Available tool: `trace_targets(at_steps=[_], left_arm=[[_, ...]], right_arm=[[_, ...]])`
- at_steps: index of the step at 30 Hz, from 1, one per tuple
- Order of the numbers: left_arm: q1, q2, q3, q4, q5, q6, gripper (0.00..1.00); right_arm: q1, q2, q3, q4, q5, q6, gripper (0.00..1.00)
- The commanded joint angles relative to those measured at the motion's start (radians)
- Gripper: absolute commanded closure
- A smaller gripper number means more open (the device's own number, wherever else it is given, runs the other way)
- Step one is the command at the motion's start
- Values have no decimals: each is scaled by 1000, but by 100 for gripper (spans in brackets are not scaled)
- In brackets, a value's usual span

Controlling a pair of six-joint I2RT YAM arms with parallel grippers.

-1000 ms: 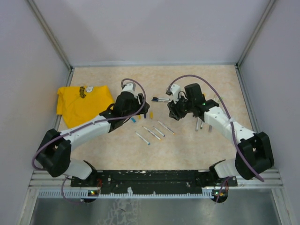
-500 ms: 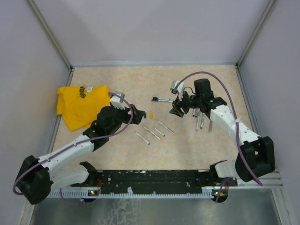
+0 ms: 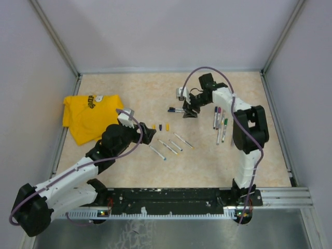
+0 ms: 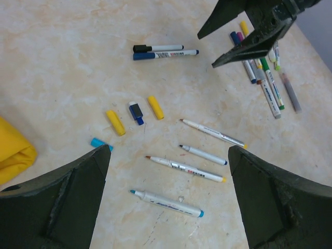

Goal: Open the pen caps
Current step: Pick up the pen from the center of the board.

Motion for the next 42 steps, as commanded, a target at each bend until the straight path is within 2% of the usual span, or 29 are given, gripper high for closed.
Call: trace_targets(at_steps=[1, 10, 17, 37, 42], left_arm=[[5, -16, -9, -12, -3, 25, 0], [5, -16, -30, 7, -12, 28, 0], [6, -2, -28, 19, -6, 33, 0], [8, -22, -32, 15, 7, 30, 0], [7, -34, -33, 13, 9, 29, 0]], right_arm=[[-27, 118, 191, -177, -13, -188, 48], [-32, 349, 444, -300, 83, -225, 57], [-31, 413, 506, -307, 114, -210, 59], [-31, 338, 382, -281, 127, -226, 66], [-31, 319, 358, -280, 135, -222, 71]])
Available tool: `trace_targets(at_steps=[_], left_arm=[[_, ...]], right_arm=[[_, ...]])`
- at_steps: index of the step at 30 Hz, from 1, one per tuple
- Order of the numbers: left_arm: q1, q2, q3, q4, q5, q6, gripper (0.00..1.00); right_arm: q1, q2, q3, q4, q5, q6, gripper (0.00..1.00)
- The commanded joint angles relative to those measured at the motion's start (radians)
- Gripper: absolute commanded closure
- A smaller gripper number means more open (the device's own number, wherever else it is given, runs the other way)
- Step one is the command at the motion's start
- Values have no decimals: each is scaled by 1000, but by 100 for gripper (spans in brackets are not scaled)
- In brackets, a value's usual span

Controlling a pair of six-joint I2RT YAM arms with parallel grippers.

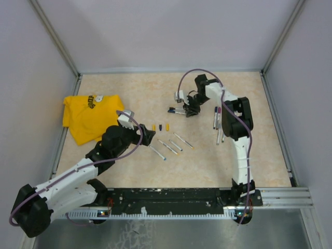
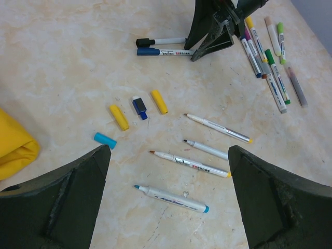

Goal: Open the pen caps
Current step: Pick up the pen from the center of the board.

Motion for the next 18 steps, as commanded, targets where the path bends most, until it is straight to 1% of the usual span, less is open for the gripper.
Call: trace_targets(at_steps=[1, 4, 8, 11, 13, 18], left_arm=[[5, -27, -7, 22, 10, 13, 0], [5, -28, -7, 21, 12, 12, 0], [5, -32, -6, 19, 12, 11, 0], [5, -42, -11, 17, 13, 9, 0], [5, -48, -12, 15, 16, 8, 0], [5, -59, -16, 16, 27, 2, 0]], right_arm=[[-3, -84, -37, 7, 18, -4, 74], [8, -111, -87, 55, 75, 36, 84], [26, -163, -186, 131, 154, 85, 92], [30, -213, -264, 197, 204, 156, 99], [33, -245, -309, 253, 252, 267, 100], [32, -330, -422, 287, 331, 417, 100]])
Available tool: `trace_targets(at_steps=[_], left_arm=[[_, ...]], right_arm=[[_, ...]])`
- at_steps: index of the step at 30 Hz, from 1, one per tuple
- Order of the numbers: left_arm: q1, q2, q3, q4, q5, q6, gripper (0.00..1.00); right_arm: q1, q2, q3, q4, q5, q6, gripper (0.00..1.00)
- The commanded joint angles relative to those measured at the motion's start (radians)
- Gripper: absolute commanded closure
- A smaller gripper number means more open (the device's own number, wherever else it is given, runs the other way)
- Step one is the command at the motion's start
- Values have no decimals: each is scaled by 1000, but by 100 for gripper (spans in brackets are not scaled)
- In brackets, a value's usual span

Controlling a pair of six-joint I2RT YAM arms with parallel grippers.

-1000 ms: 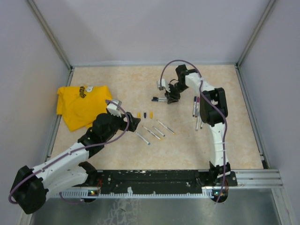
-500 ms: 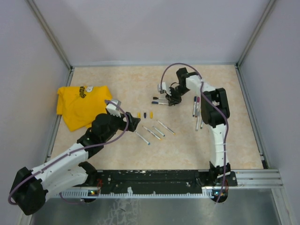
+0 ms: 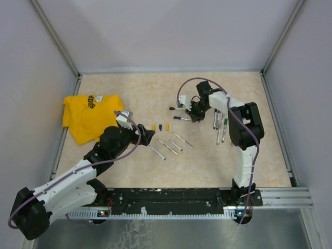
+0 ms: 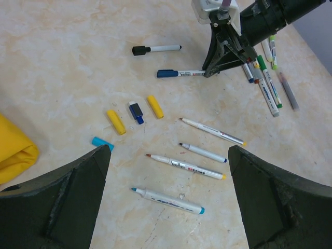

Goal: Open the pen caps
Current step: Pick up the pen from the center of the board.

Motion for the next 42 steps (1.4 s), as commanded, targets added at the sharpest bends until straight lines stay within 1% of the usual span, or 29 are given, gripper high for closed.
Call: trace_targets(at_steps=[1, 3, 8, 13, 18, 24, 42], left_arm=[[5, -24, -11, 18, 22, 1, 0], [5, -24, -14, 21, 29, -2, 0], [4, -25, -21, 39, 52, -15, 0], [5, -24, -27, 56, 72, -31, 0], [5, -34, -32, 57, 85, -45, 0], [5, -38, -40, 65, 96, -59, 0], [5, -11, -47, 103, 127, -90, 0]], right_arm=[[4, -116, -104, 61, 122, 179, 100], [4, -168, -174, 83, 143, 224, 100], [22, -253, -279, 103, 204, 319, 98], [85, -286, -342, 121, 296, 372, 96], [109, -268, -327, 116, 323, 422, 95], [118, -245, -326, 118, 349, 444, 93], [118, -238, -335, 128, 349, 454, 88]])
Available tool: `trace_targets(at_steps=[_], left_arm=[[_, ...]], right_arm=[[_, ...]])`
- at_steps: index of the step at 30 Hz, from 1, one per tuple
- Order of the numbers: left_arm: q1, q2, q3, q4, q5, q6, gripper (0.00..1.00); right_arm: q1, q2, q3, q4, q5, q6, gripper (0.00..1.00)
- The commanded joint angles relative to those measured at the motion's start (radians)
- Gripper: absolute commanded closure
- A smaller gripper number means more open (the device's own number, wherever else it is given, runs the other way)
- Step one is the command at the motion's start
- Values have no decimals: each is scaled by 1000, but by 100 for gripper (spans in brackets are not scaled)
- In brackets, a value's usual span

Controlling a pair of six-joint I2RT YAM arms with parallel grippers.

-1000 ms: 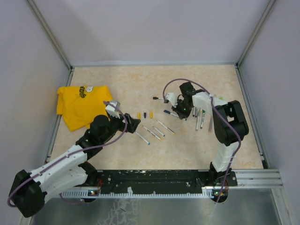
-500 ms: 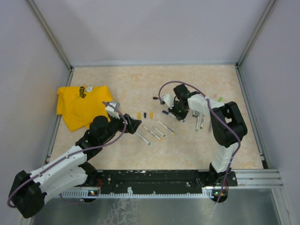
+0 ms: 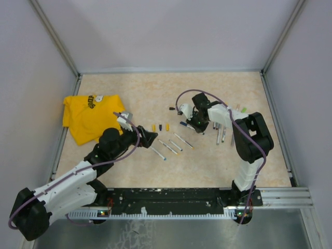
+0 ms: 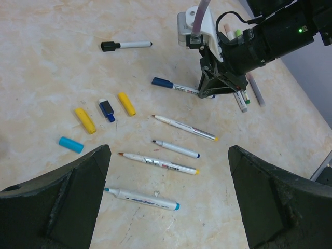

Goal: Open the pen caps
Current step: Pick up the pen from the center of the board.

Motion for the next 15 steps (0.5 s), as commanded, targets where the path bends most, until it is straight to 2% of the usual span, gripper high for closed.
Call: trace_targets(at_steps=[1, 15], left_arm=[[5, 5, -14, 43, 21, -14, 1], [5, 12, -24, 60, 27, -26, 0]], right_arm=[[7, 8, -2, 7, 27, 9, 87], [7, 9, -3, 12, 32, 12, 84]])
